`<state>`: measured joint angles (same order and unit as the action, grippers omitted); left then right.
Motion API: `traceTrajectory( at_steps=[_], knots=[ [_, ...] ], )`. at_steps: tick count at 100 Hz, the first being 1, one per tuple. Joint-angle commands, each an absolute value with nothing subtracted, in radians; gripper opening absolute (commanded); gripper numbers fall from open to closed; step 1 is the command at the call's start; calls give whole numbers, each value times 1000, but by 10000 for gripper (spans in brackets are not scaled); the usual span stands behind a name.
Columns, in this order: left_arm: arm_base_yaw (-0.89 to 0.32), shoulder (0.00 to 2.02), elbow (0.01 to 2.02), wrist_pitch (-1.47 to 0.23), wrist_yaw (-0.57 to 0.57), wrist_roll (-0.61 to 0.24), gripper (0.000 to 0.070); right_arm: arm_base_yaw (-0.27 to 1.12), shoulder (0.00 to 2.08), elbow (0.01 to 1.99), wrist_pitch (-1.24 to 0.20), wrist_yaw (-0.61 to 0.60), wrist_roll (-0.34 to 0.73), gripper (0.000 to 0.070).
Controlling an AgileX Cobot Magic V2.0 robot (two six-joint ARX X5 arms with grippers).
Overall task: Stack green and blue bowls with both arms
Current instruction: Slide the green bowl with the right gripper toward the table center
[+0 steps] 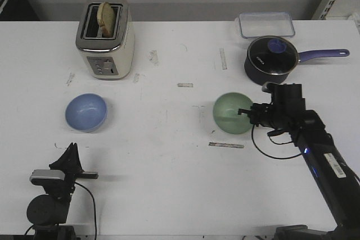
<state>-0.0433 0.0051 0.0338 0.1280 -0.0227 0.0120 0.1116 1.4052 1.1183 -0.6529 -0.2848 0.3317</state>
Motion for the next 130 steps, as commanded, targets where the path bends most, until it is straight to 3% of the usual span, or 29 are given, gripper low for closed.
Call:
traceTrajectory(
  at_steps=[1,37,86,95,112,130],
  knots=[
    [-43,3,12,143,-23,10,1,182,1431,1135,-607,-282,392,0],
    [-43,3,12,143,-23,10,1,421,1580,1135,-456,-280,509,0],
    [-43,3,12,144,-23,10,1,453,1678,1135,-429,-263,552,5],
    [-43,3,12,143,-23,10,1,453,1676,1135,-426,-264,553,36],
    [-43,3,12,143,-23,10,1,452,1657,1137,-410,-262,553,218],
    [-43,3,12,143,-23,10,1,440,1596,1137,-380,-262,553,236]
  ],
)
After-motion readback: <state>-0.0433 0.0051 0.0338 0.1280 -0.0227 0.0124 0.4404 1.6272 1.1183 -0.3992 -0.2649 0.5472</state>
